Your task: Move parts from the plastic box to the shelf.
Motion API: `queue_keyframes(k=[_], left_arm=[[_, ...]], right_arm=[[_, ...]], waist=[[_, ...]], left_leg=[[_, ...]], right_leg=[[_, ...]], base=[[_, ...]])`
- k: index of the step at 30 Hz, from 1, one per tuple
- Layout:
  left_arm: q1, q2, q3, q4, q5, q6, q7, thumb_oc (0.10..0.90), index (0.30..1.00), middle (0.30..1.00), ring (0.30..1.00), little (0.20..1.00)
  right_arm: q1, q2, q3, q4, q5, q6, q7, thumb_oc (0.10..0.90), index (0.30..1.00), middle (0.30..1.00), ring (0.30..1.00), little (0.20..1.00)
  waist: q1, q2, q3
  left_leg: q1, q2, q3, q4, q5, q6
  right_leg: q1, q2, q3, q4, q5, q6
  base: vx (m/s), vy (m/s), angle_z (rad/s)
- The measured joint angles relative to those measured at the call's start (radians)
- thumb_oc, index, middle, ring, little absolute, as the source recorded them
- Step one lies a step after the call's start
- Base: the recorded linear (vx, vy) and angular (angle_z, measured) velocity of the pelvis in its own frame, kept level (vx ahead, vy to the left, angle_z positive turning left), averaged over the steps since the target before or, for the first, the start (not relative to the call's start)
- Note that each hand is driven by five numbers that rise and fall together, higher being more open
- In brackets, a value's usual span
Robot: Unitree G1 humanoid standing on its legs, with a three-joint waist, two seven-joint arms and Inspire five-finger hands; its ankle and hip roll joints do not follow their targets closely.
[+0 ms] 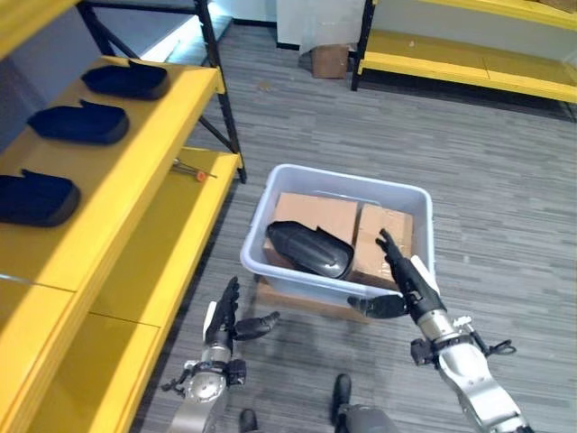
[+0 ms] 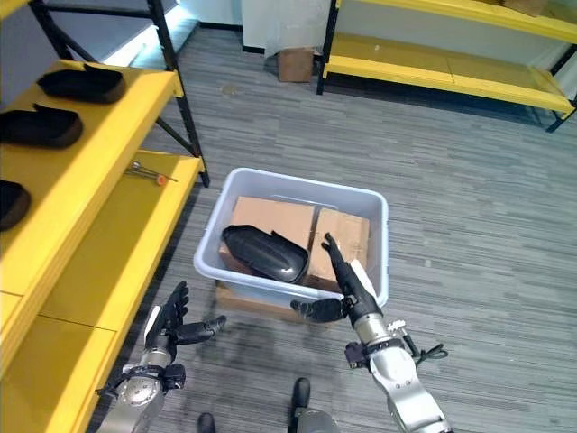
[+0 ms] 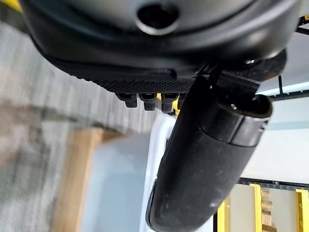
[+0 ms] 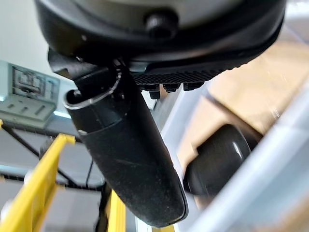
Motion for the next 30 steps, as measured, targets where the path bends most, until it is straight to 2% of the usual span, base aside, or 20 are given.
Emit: queue_keyframes(k=[2,4,5,7,8,9,10,11,12,14,17,18,19,20,22,23,26,28,30], left_arm=[[-0.017,0.002,0.005,0.000,0.000,0.000,0.001,0.900,1.000,1.000,1.000,1.000],[-0.029,0.014,0.018,-0.002,-0.001,0.000,0.005,0.900,1.000,1.000,1.000,1.000],[-0.028,0.025,0.023,-0.004,-0.002,0.000,0.007,0.900,1.000,1.000,1.000,1.000],[-0.015,0.025,0.030,-0.002,-0.002,-0.001,0.013,0.900,1.000,1.000,1.000,1.000],[-0.017,0.025,0.027,-0.006,-0.002,-0.002,0.011,0.900,1.000,1.000,1.000,1.000],[-0.027,0.023,0.019,-0.005,-0.003,-0.003,0.009,0.900,1.000,1.000,1.000,1.000],[-0.029,0.026,0.011,-0.011,-0.003,-0.003,-0.002,0.900,1.000,1.000,1.000,1.000],[-0.019,0.026,0.009,-0.012,-0.003,-0.003,-0.002,0.900,1.000,1.000,1.000,1.000],[-0.004,0.025,0.001,0.012,-0.003,-0.002,-0.004,0.900,1.000,1.000,1.000,1.000],[0.013,0.026,-0.001,0.033,-0.003,0.003,-0.008,0.900,1.000,1.000,1.000,1.000],[0.054,0.026,0.001,0.036,-0.002,0.012,-0.015,0.900,1.000,1.000,1.000,1.000],[0.065,0.024,-0.001,0.035,-0.002,0.012,-0.024,0.900,1.000,1.000,1.000,1.000],[0.068,0.023,-0.005,0.031,-0.001,0.012,-0.028,0.900,1.000,1.000,1.000,1.000],[0.061,0.053,0.004,0.002,-0.001,0.012,-0.025,0.900,1.000,1.000,1.000,1.000],[0.044,0.098,0.014,-0.036,-0.001,0.010,-0.024,0.900,1.000,1.000,1.000,1.000],[0.044,0.111,0.022,-0.053,-0.001,0.008,-0.022,0.900,1.000,1.000,1.000,1.000],[0.021,0.144,0.036,-0.062,-0.001,0.002,-0.017,0.900,1.000,1.000,1.000,1.000],[0.008,0.158,0.045,-0.063,-0.001,-0.005,-0.017,0.900,1.000,1.000,1.000,1.000],[-0.002,0.156,0.040,-0.062,-0.001,-0.005,-0.018,0.900,1.000,1.000,1.000,1.000]], right_arm=[[-0.006,-0.014,-0.008,0.000,0.000,0.000,-0.008,0.900,1.000,1.000,1.000,1.000],[0.002,-0.011,0.001,0.000,0.001,0.000,-0.006,0.900,1.000,1.000,1.000,1.000],[0.005,-0.011,0.013,-0.004,0.001,0.000,-0.004,0.900,1.000,1.000,1.000,1.000],[0.004,-0.012,0.021,-0.015,0.001,-0.002,0.002,0.900,1.000,1.000,1.000,1.000],[0.006,-0.019,0.020,-0.021,0.002,-0.007,0.000,0.900,1.000,1.000,1.000,1.000],[0.008,-0.023,0.012,-0.022,0.002,-0.008,-0.001,0.900,1.000,1.000,1.000,1.000],[0.014,-0.023,0.014,-0.021,0.010,0.001,-0.004,0.900,1.000,1.000,1.000,1.000],[0.019,-0.018,0.016,-0.020,0.010,0.001,0.002,0.900,1.000,1.000,1.000,1.000],[0.040,0.002,0.009,-0.019,0.019,-0.002,0.002,0.900,1.000,1.000,1.000,1.000],[0.048,0.004,0.012,-0.015,0.018,-0.002,0.000,0.900,1.000,1.000,1.000,1.000],[0.061,0.000,0.010,-0.011,0.005,-0.001,0.001,0.900,1.000,1.000,1.000,1.000],[0.065,-0.011,0.003,-0.012,-0.004,-0.002,0.001,0.900,1.000,1.000,1.000,1.000],[0.071,-0.019,-0.010,-0.011,-0.007,-0.001,0.001,0.900,1.000,1.000,1.000,1.000],[0.089,-0.009,-0.018,-0.009,-0.029,0.003,-0.005,0.900,1.000,1.000,1.000,1.000],[0.085,-0.010,-0.011,-0.009,-0.079,0.003,-0.003,0.900,1.000,1.000,1.000,1.000],[0.061,-0.021,0.001,-0.008,-0.114,0.004,-0.004,0.900,1.000,1.000,1.000,1.000],[-0.002,-0.033,0.020,-0.007,-0.168,0.003,-0.009,0.900,1.000,1.000,1.000,1.000],[-0.088,-0.073,0.045,-0.003,-0.215,0.002,-0.008,0.900,1.000,1.000,1.000,1.000],[-0.175,-0.112,0.062,0.027,-0.246,0.000,-0.012,0.900,1.000,1.000,1.000,1.000]], waist=[[-0.004,-0.004,-0.003],[-0.002,-0.021,-0.013],[0.012,-0.029,-0.018],[0.046,-0.049,-0.019],[0.045,-0.060,-0.020],[0.044,-0.061,-0.017],[0.046,-0.077,-0.009],[0.054,-0.081,-0.005],[0.065,-0.082,-0.004],[0.065,-0.063,0.001],[0.066,-0.022,-0.001],[0.061,0.008,-0.005],[0.057,0.032,-0.009],[0.058,-0.007,-0.009],[0.064,-0.032,-0.008],[0.073,-0.039,-0.007],[0.085,-0.048,-0.003],[0.096,-0.059,0.012],[0.103,-0.062,0.033]], left_leg=[[-0.023,0.013,-0.004,0.058,0.015,-0.024],[-0.073,0.033,-0.007,0.181,0.022,-0.035],[-0.110,0.045,-0.033,0.280,0.024,-0.037],[-0.185,0.024,-0.125,0.466,0.004,-0.045],[-0.226,-0.001,-0.135,0.522,-0.003,-0.040],[-0.265,-0.008,-0.139,0.535,-0.046,-0.032],[-0.296,-0.025,-0.114,0.372,-0.089,-0.020],[-0.307,-0.021,-0.105,0.292,-0.077,-0.018],[-0.309,-0.005,-0.097,0.098,-0.048,-0.017],[-0.328,0.004,-0.107,0.026,0.003,-0.029],[-0.296,0.002,-0.074,0.068,0.034,-0.002],[-0.260,-0.004,-0.052,0.058,0.035,0.005],[-0.227,-0.014,-0.050,0.017,0.073,0.001],[-0.200,-0.088,0.000,-0.044,0.098,0.049],[-0.201,-0.156,0.020,-0.057,0.098,0.084],[-0.208,-0.171,0.030,-0.056,0.096,0.091],[-0.234,-0.188,0.032,-0.056,0.098,0.101],[-0.267,-0.186,0.031,-0.056,0.110,0.099],[-0.287,-0.173,0.030,-0.056,0.117,0.094]], right_leg=[[0.007,0.015,-0.002,0.000,-0.003,-0.001],[0.017,0.040,-0.003,0.000,-0.004,-0.002],[0.025,0.059,0.002,0.000,-0.005,-0.013],[0.050,0.055,0.038,0.000,-0.033,-0.069],[0.053,0.044,0.037,-0.003,-0.062,-0.102],[0.059,0.042,0.035,-0.017,-0.065,-0.100],[0.063,0.036,0.027,-0.021,-0.062,-0.100],[0.072,0.036,0.038,-0.020,-0.066,-0.096],[0.086,0.041,0.041,-0.026,-0.071,-0.087],[0.109,0.041,0.050,-0.040,-0.069,-0.067],[0.136,0.033,0.099,-0.062,-0.067,-0.028],[0.141,0.030,0.112,-0.065,-0.069,-0.005],[0.139,0.027,0.125,-0.062,-0.068,0.019],[0.121,-0.048,0.152,-0.059,-0.061,0.071],[0.114,-0.116,0.153,-0.071,-0.048,0.090],[0.101,-0.135,0.154,-0.071,-0.045,0.100],[0.079,-0.147,0.154,-0.087,-0.036,0.112],[0.062,-0.142,0.154,-0.106,-0.017,0.142],[0.044,-0.128,0.153,-0.106,-0.014,0.141]], base=[[0.14,-0.252,-0.10],[0.09,-0.177,-0.14],[0.09,-0.147,-0.41],[0.11,-0.083,-0.50],[0.13,0.023,-0.19],[0.21,0.143,0.11],[0.16,0.125,0.11],[0.24,0.206,-0.02],[0.18,0.153,-0.12],[0.21,0.204,-0.16],[0.17,0.204,-0.44],[0.18,0.250,-0.39],[0.13,0.184,-0.38],[0.10,0.210,-0.28],[0.02,0.139,-0.13],[-0.03,0.074,-0.06],[-0.03,0.024,0.00],[0.00,0.000,0.00],[-0.05,0.001,0.03]])
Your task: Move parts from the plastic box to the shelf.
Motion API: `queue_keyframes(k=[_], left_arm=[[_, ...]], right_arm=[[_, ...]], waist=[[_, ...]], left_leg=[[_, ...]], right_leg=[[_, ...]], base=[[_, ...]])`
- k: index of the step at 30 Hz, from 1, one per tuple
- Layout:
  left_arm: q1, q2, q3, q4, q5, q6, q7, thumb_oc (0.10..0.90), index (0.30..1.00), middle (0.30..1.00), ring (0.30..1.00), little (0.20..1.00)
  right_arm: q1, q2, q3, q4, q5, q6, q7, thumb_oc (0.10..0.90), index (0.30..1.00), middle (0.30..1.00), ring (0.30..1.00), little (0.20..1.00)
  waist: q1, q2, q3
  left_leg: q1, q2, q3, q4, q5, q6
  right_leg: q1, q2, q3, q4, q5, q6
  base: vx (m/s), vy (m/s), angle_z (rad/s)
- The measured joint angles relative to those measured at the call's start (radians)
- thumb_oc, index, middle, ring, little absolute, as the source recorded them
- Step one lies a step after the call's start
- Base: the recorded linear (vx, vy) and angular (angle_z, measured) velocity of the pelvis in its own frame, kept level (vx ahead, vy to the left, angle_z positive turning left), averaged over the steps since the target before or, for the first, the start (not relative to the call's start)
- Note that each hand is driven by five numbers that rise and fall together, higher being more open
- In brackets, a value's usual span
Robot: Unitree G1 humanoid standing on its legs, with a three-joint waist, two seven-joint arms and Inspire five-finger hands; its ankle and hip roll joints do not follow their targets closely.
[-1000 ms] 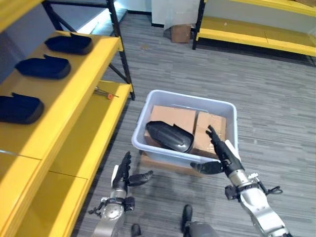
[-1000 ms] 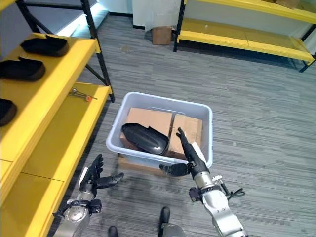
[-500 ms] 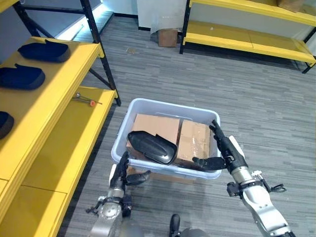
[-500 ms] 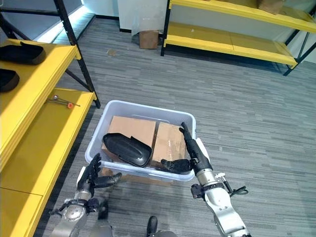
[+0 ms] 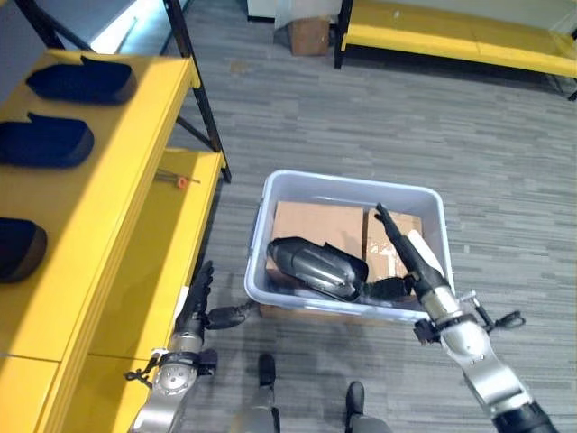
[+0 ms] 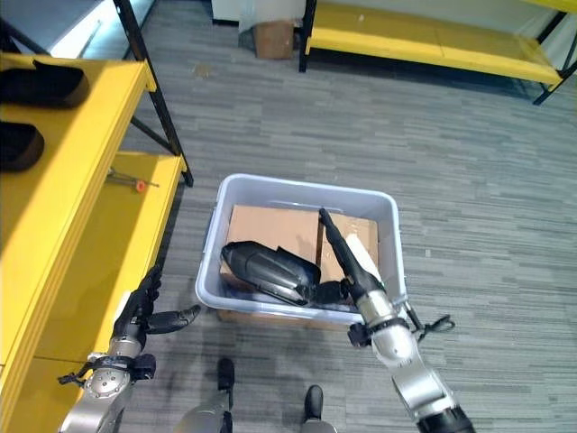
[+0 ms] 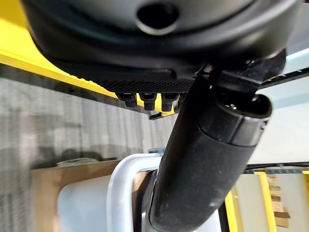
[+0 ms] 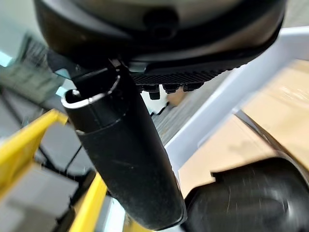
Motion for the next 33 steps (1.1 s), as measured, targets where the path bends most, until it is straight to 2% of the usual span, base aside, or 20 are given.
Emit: queue_keyframes(k=[3,7,9,13,17,22,24,26,28,33], left_arm=[[0.005,-0.002,-0.043,-0.007,0.000,-0.001,-0.005,0.900,1.000,1.000,1.000,1.000],[-0.015,-0.012,-0.061,-0.008,-0.001,-0.001,-0.003,0.900,1.000,1.000,1.000,1.000],[-0.030,-0.013,-0.062,-0.009,-0.001,0.000,0.000,0.900,1.000,1.000,1.000,1.000],[-0.104,-0.013,-0.060,-0.009,-0.001,-0.001,0.002,0.900,1.000,1.000,1.000,1.000],[-0.118,-0.012,-0.058,-0.011,-0.002,-0.003,0.024,0.900,1.000,1.000,1.000,1.000],[-0.129,-0.012,-0.064,-0.010,-0.036,-0.006,0.039,0.900,1.000,1.000,1.000,1.000],[-0.136,-0.012,-0.064,-0.010,-0.037,-0.006,0.039,0.900,1.000,1.000,1.000,1.000],[-0.139,-0.012,-0.064,-0.013,-0.037,-0.009,0.039,0.900,1.000,1.000,1.000,1.000],[-0.142,-0.008,-0.063,-0.013,-0.037,-0.017,0.039,0.900,1.000,1.000,1.000,1.000],[-0.153,-0.004,-0.069,-0.013,-0.037,-0.022,0.040,0.900,1.000,1.000,1.000,1.000]], right_arm=[[-0.138,-0.088,0.055,0.058,-0.074,0.000,-0.018,0.900,1.000,1.000,1.000,1.000],[-0.234,-0.124,0.097,0.087,-0.142,0.011,-0.023,0.900,1.000,1.000,1.000,1.000],[-0.305,-0.133,0.141,0.121,-0.152,0.014,-0.024,0.900,1.000,1.000,1.000,1.000],[-0.360,-0.131,0.162,0.125,-0.156,0.031,-0.024,0.900,1.000,1.000,1.000,1.000],[-0.434,-0.094,0.198,0.217,-0.172,0.045,-0.032,0.900,1.000,1.000,1.000,1.000],[-0.508,-0.095,0.267,0.289,-0.202,0.060,-0.035,0.900,1.000,1.000,1.000,1.000],[-0.552,-0.130,0.341,0.296,-0.233,0.061,-0.030,0.900,1.000,1.000,1.000,1.000],[-0.568,-0.136,0.354,0.298,-0.266,0.057,-0.021,0.900,1.000,1.000,1.000,1.000],[-0.638,-0.188,0.440,0.306,-0.329,0.050,-0.011,0.900,1.000,1.000,1.000,1.000],[-0.709,-0.226,0.518,0.324,-0.434,0.041,0.011,0.900,1.000,1.000,1.000,1.000]], waist=[[0.011,-0.003,0.037],[0.028,-0.005,0.113],[0.026,0.003,0.128],[0.046,0.013,0.181],[0.045,0.012,0.185],[0.063,0.013,0.188],[0.067,0.018,0.195],[0.072,0.021,0.201],[0.075,0.022,0.216],[0.099,0.020,0.217]], left_leg=[[-0.041,0.018,-0.003,0.000,0.010,-0.011],[-0.064,0.030,-0.008,0.001,0.024,-0.012],[-0.088,0.032,-0.011,0.001,0.028,-0.014],[-0.093,0.033,-0.016,0.001,0.030,-0.014],[-0.098,0.034,-0.029,0.001,0.030,-0.014],[-0.135,0.044,-0.033,0.001,0.037,-0.023],[-0.138,0.045,-0.037,0.001,0.038,-0.024],[-0.145,0.045,-0.045,0.001,0.040,-0.027],[-0.151,0.044,-0.057,0.001,0.041,-0.027],[-0.178,0.043,-0.064,0.001,0.047,-0.028]], right_leg=[[-0.042,0.019,-0.003,0.000,0.008,-0.010],[-0.062,0.032,-0.008,0.000,0.013,-0.016],[-0.084,0.036,-0.010,0.000,0.015,-0.019],[-0.084,0.038,-0.017,0.001,0.013,-0.020],[-0.086,0.040,-0.024,0.000,0.009,-0.020],[-0.119,0.052,-0.035,0.000,0.012,-0.024],[-0.120,0.053,-0.039,0.000,0.012,-0.025],[-0.122,0.055,-0.045,0.000,0.011,-0.025],[-0.123,0.055,-0.055,0.000,0.011,-0.025],[-0.143,0.056,-0.063,0.000,0.010,-0.026]], base=[[-0.03,-0.005,-0.04],[-0.04,-0.034,0.02],[-0.02,-0.036,0.03],[-0.01,-0.037,0.05],[-0.02,-0.039,0.03],[-0.01,-0.013,0.02],[0.00,-0.006,0.03],[-0.01,-0.009,0.10],[-0.01,-0.011,0.11],[0.00,-0.003,0.07]])
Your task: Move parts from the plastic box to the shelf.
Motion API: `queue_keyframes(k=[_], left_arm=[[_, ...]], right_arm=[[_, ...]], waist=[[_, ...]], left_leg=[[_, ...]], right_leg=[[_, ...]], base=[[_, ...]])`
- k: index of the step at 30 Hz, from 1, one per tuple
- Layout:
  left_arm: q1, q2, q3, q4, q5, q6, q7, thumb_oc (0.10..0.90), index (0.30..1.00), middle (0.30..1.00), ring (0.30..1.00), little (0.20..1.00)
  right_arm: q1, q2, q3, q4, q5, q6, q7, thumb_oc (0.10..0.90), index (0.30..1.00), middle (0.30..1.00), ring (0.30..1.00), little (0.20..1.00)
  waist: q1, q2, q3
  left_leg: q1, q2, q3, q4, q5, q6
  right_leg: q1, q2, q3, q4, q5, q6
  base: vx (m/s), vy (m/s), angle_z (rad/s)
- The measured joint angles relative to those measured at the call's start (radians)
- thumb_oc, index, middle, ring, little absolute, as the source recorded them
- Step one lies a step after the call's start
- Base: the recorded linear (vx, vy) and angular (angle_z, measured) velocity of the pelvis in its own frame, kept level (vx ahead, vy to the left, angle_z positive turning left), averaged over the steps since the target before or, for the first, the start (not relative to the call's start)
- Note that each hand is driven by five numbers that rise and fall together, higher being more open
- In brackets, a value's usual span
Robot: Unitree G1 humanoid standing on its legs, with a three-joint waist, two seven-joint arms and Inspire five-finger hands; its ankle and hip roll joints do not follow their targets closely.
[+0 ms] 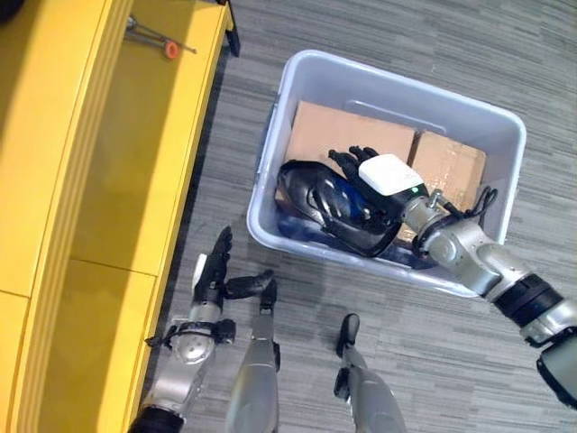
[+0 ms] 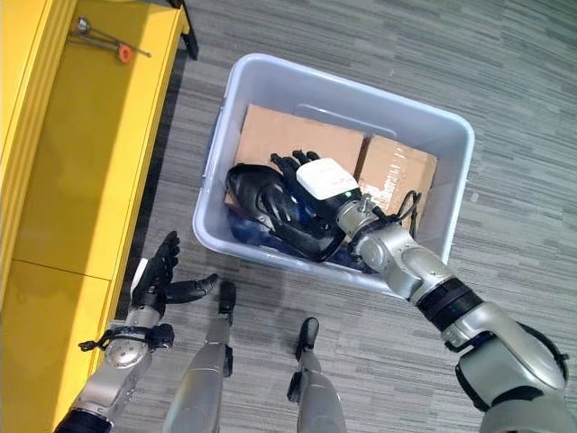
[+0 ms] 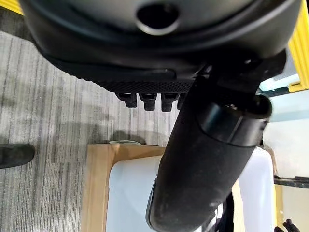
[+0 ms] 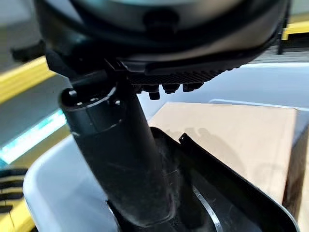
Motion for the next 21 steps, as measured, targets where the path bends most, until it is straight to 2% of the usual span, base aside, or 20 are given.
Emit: queue_keyframes(k=[4,10,16,21], left_arm=[[-0.031,0.005,-0.002,0.000,0.000,0.000,0.001,0.900,1.000,1.000,1.000,1.000],[-0.054,0.005,-0.009,0.000,0.000,0.000,0.020,0.900,1.000,1.000,1.000,1.000],[-0.066,0.005,-0.019,0.000,0.000,0.000,0.042,0.900,1.000,1.000,1.000,1.000],[-0.068,0.007,-0.035,0.001,0.000,-0.002,0.042,0.900,1.000,1.000,1.000,1.000]], right_arm=[[-0.056,-0.022,0.082,0.000,-0.096,-0.008,0.007,0.900,1.000,1.000,1.000,1.000],[-0.057,-0.024,0.084,-0.006,-0.259,-0.024,0.012,0.900,1.000,1.000,1.000,1.000],[-0.055,-0.024,0.122,-0.001,-0.363,-0.036,0.000,0.900,1.000,1.000,1.000,1.000],[-0.051,-0.021,0.181,0.092,-0.408,-0.041,-0.007,0.900,1.000,1.000,1.000,1.000]], waist=[[0.008,-0.001,0.012],[0.025,-0.005,0.014],[0.029,-0.006,0.015],[0.030,-0.006,0.015]], left_leg=[[-0.010,-0.001,-0.022,0.000,0.006,-0.001],[-0.023,-0.003,-0.043,0.000,0.012,-0.003],[-0.039,-0.005,-0.054,0.000,0.018,-0.005],[-0.044,-0.008,-0.067,0.000,0.021,-0.004]], right_leg=[[0.001,0.003,-0.016,0.000,0.000,0.000],[-0.002,0.005,-0.034,0.000,-0.001,0.000],[-0.008,0.007,-0.051,0.000,-0.001,-0.001],[-0.008,0.007,-0.058,0.000,-0.002,-0.001]], base=[[0.00,-0.009,0.10],[-0.01,-0.003,0.08],[0.00,0.004,0.07],[0.00,0.005,0.05]])
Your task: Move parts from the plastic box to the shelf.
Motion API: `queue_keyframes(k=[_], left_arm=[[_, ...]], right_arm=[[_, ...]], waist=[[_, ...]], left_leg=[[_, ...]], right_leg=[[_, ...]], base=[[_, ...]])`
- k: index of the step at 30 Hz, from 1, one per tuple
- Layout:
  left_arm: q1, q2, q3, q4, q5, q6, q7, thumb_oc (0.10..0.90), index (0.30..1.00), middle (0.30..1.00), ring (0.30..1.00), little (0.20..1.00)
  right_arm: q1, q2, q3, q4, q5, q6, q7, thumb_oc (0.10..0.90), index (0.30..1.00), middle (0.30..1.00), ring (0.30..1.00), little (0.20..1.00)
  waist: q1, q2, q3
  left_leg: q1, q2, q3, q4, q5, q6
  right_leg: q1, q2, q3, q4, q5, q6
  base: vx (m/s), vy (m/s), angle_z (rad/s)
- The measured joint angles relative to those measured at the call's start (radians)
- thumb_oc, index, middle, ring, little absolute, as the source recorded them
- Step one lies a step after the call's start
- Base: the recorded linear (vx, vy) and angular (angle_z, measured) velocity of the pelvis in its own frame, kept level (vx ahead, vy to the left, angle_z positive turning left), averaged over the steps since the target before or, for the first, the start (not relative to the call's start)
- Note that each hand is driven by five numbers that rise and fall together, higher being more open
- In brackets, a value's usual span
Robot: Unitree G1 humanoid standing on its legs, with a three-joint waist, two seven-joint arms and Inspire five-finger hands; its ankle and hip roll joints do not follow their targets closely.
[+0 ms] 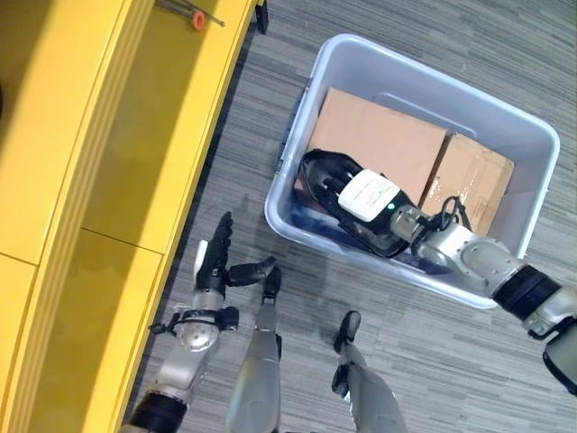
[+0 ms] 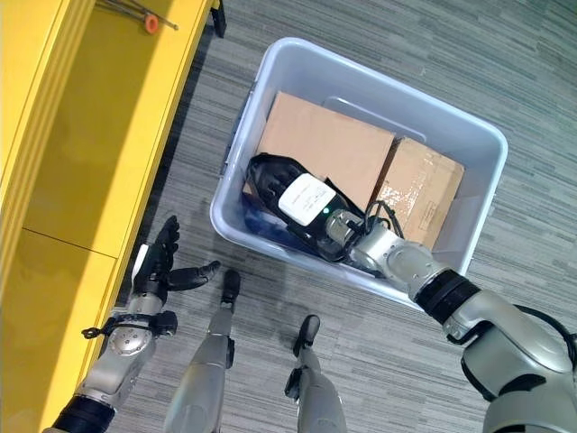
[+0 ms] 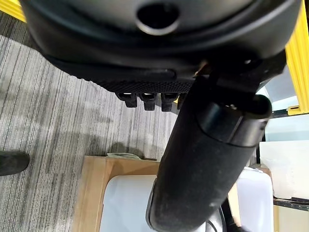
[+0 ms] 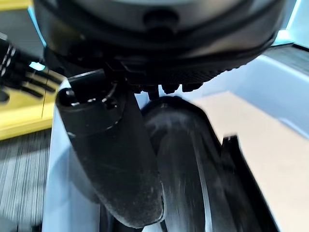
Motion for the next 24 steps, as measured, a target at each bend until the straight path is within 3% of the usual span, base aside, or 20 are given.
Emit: queue_keyframes(k=[11,16,21,24], left_arm=[[0.004,0.017,-0.011,0.009,-0.003,-0.020,0.005,0.900,1.000,1.000,1.000,1.000],[-0.002,0.014,-0.015,0.011,-0.004,-0.025,0.004,0.900,1.000,1.000,1.000,1.000],[-0.005,0.014,-0.015,0.011,-0.026,-0.027,0.007,0.900,1.000,1.000,1.000,1.000],[-0.011,0.013,-0.014,0.011,-0.042,-0.027,0.030,0.900,1.000,1.000,1.000,1.000]], right_arm=[[-0.062,0.030,0.059,0.221,-0.024,-0.001,-0.071,0.900,1.000,1.000,1.000,1.000],[-0.080,0.087,-0.054,0.342,0.188,0.001,-0.078,0.900,1.000,1.000,1.000,1.000],[-0.069,0.142,-0.205,0.428,0.358,0.029,-0.083,0.900,1.000,1.000,1.000,1.000],[-0.064,0.181,-0.301,0.491,0.527,0.073,-0.115,0.900,1.000,1.000,1.000,1.000]], waist=[[0.006,0.011,0.007],[0.024,0.044,0.017],[0.031,0.056,0.020],[0.024,0.057,0.019]], left_leg=[[-0.034,-0.007,-0.016,0.000,0.010,-0.002],[-0.044,-0.010,-0.035,0.000,0.016,-0.004],[-0.047,-0.019,-0.037,0.000,0.016,-0.004],[-0.047,-0.031,-0.037,0.000,0.016,-0.004]], right_leg=[[-0.028,-0.001,-0.008,0.000,0.000,0.000],[-0.028,-0.003,-0.026,0.001,0.000,0.000],[-0.038,-0.018,-0.035,0.032,-0.016,0.008],[-0.043,-0.030,-0.034,0.045,-0.019,0.014]], base=[[0.00,0.000,0.02],[0.01,0.025,0.10],[0.02,0.035,0.08],[0.01,0.027,0.01]])
